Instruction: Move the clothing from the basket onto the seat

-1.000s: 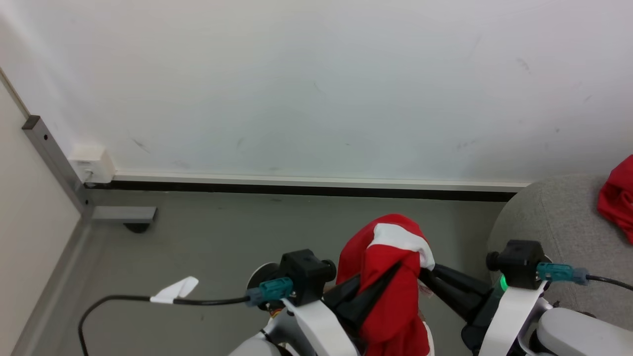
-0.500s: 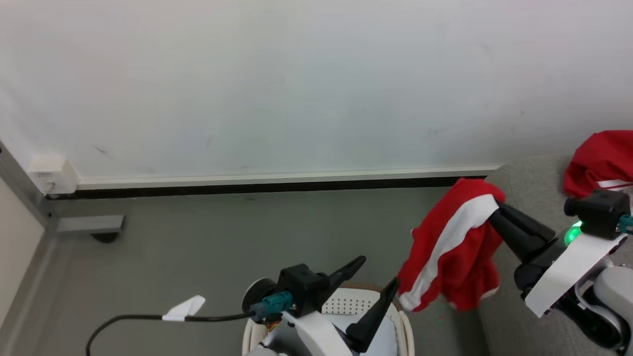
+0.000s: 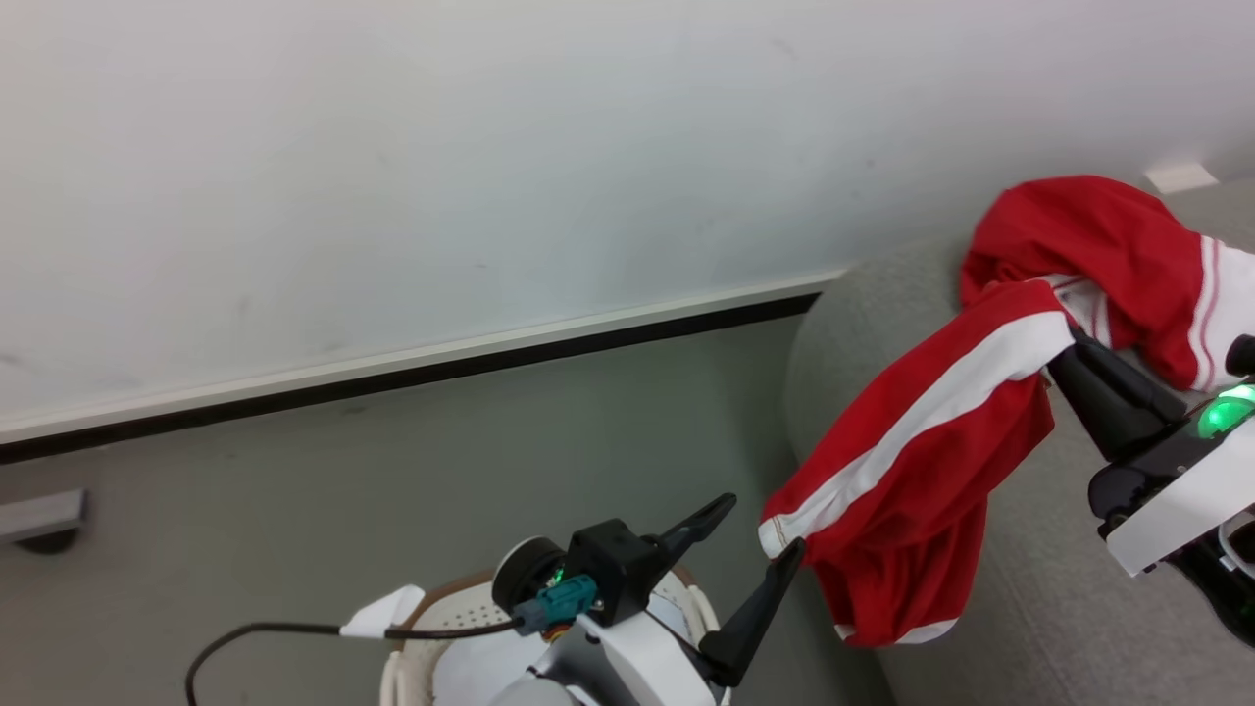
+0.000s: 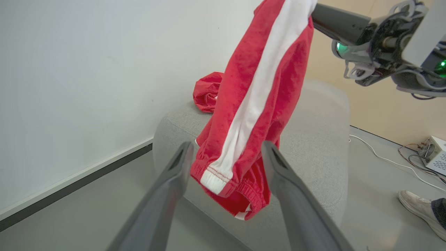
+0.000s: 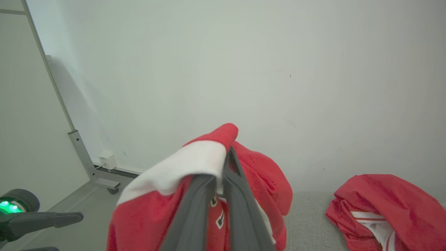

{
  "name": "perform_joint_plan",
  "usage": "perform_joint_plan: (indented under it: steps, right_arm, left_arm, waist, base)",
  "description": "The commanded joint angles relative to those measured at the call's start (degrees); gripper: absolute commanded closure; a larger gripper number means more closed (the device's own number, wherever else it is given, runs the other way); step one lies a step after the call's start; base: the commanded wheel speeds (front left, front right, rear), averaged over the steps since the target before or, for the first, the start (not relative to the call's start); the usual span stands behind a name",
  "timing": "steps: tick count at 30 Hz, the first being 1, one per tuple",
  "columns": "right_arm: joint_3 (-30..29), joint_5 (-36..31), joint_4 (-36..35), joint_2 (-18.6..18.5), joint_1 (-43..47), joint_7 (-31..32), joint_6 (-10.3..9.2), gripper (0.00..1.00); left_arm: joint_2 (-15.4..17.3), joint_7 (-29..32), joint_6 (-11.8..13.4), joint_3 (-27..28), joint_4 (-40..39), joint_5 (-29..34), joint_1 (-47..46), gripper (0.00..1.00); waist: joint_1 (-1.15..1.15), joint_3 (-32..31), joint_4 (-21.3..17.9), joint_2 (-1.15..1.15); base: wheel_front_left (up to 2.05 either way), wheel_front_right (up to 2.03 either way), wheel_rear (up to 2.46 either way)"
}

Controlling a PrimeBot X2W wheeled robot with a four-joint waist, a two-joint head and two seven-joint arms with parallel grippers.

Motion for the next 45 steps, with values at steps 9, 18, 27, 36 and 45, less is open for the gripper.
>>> perform_joint_plan:
  steps: [9,18,27,36,45]
  right_arm:
    - [-9.52,-4.41,2.04,-0.37,1.06,-0.19,-0.13,1.0]
    - [-32.61,-15.48,10.88,3.02,-6.81,-0.19,-0.14,1.0]
    - [-55.92,-26.49,28.86,2.37,-21.68,-0.08,-0.13,1.0]
    - [-70.24,-41.33,46.42,10.17,-21.12,-0.09,-0.13,0.58]
    - [-74.41,-49.2,43.05,18.41,-14.85,-0.09,-0.14,0.0]
  left_arm:
    - [0.55,0.68,-0.2,-0.36,-1.47,1.96,-4.11,0.0]
    - [1.69,4.06,-1.95,-0.89,-3.75,5.64,-14.54,0.0]
    - [1.67,5.17,-3.33,-1.59,-6.08,8.93,-24.64,0.0]
    - [0.94,2.03,-2.16,-1.34,-4.35,10.12,-26.55,0.0]
    - [2.39,-1.77,-0.92,0.3,-0.51,7.84,-22.72,0.0]
  waist:
    - [0.0,6.8,-5.98,0.0]
    - [0.0,23.14,-3.34,0.0]
    - [0.0,38.76,1.85,0.0]
    - [0.0,43.4,5.11,0.0]
    - [0.0,36.46,3.27,0.0]
  base:
    - [0.0,0.0,0.0]
    - [0.0,0.0,0.0]
    - [0.0,0.0,0.0]
    - [0.0,0.0,0.0]
    - [0.0,0.0,0.0]
